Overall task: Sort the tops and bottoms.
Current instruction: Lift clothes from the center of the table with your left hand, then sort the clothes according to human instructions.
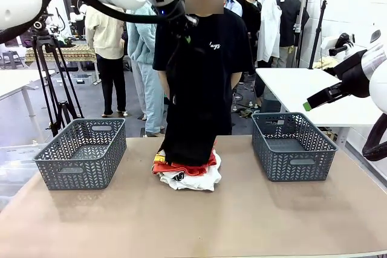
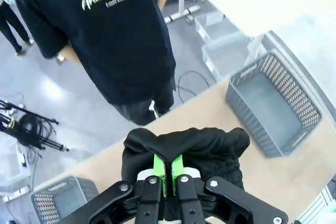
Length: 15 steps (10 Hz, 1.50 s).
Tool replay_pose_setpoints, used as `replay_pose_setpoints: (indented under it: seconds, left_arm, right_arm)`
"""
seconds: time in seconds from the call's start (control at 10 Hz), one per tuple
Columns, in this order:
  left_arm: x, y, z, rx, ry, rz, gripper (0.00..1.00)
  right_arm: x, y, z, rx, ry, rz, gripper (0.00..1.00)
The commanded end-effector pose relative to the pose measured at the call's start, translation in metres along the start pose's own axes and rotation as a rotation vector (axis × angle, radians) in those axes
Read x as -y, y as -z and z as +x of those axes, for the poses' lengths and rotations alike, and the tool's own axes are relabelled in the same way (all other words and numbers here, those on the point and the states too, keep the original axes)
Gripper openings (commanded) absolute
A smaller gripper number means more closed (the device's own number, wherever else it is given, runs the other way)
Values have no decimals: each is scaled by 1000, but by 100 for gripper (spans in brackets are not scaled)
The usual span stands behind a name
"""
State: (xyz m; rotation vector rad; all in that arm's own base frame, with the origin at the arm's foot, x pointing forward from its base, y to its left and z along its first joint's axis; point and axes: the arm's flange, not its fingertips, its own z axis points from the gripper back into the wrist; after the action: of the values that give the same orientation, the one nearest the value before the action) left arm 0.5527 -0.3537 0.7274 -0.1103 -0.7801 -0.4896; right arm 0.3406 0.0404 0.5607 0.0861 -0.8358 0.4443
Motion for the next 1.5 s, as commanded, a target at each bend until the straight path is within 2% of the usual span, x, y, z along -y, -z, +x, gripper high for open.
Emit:
replay_pose_setpoints:
  seconds: [0.0, 0.1, 0.2, 1.4]
  left_arm:
    - [2, 1, 18, 21, 23, 14, 0]
    - [3, 4, 12, -34, 42, 16, 0]
    - [-2, -5, 7, 20, 1, 1, 0]
    - [-2, -5, 7, 20, 1, 1, 0]
  right_arm:
    - [1, 1, -1, 2, 5, 14, 100]
    - [1, 1, -1, 2, 5, 14, 100]
    - [1, 1, -1, 2, 5, 14, 100]
    - [1, 1, -1, 2, 5, 14, 100]
